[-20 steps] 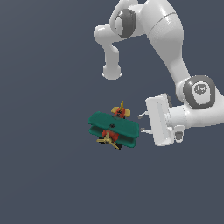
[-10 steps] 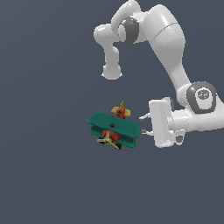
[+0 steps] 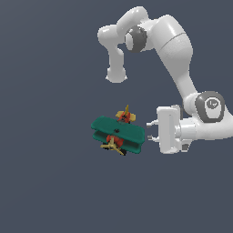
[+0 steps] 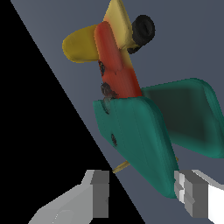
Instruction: Pick up the object and move it to a goal position.
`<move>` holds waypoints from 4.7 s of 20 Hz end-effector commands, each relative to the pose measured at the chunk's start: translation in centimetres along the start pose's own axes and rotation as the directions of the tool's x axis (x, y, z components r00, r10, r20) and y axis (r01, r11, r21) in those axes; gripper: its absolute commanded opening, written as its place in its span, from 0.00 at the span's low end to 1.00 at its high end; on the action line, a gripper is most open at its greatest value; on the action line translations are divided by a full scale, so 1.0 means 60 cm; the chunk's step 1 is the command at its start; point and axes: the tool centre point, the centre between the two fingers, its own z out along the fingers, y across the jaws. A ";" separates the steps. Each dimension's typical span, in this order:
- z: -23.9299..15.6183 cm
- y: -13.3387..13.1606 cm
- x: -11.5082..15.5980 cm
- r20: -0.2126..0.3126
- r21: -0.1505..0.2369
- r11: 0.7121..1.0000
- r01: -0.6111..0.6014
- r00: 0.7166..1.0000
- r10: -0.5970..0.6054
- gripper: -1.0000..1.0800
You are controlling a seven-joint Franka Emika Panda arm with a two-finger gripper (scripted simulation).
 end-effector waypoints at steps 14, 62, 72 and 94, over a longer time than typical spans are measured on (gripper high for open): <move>0.007 0.017 0.024 0.010 0.128 0.975 0.181 0.983 -0.184 0.62; 0.061 0.015 0.077 -0.102 0.305 0.865 0.399 0.916 -0.387 0.62; 0.086 0.007 0.076 -0.103 0.305 0.864 0.400 0.916 -0.388 0.62; 0.082 -0.005 0.041 -0.074 0.290 0.903 0.316 0.948 -0.308 0.00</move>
